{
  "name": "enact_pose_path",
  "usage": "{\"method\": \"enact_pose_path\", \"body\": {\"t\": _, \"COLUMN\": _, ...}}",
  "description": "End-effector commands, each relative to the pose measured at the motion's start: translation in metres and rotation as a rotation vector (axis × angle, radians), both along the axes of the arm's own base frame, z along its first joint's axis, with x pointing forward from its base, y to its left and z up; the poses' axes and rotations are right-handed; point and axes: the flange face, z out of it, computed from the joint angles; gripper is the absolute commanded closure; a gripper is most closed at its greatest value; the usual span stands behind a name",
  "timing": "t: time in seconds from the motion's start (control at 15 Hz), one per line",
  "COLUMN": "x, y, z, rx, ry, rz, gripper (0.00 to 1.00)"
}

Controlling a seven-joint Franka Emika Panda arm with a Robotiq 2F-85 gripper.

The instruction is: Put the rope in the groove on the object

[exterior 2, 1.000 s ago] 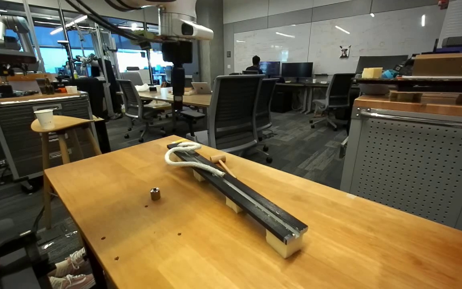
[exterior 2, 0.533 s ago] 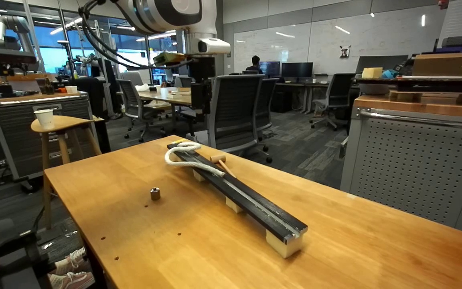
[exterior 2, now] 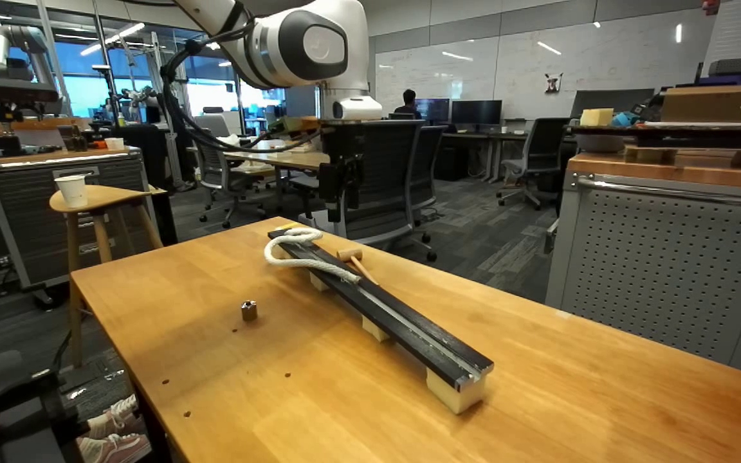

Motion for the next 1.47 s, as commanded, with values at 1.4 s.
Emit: {"method": "enact_pose_path", "body": {"t": 1.4, "x": 0.012, "y": 0.002, "z": -0.105, "rx": 0.088, "ry": 0.125, "rz": -0.196, "gripper": 0.00}}
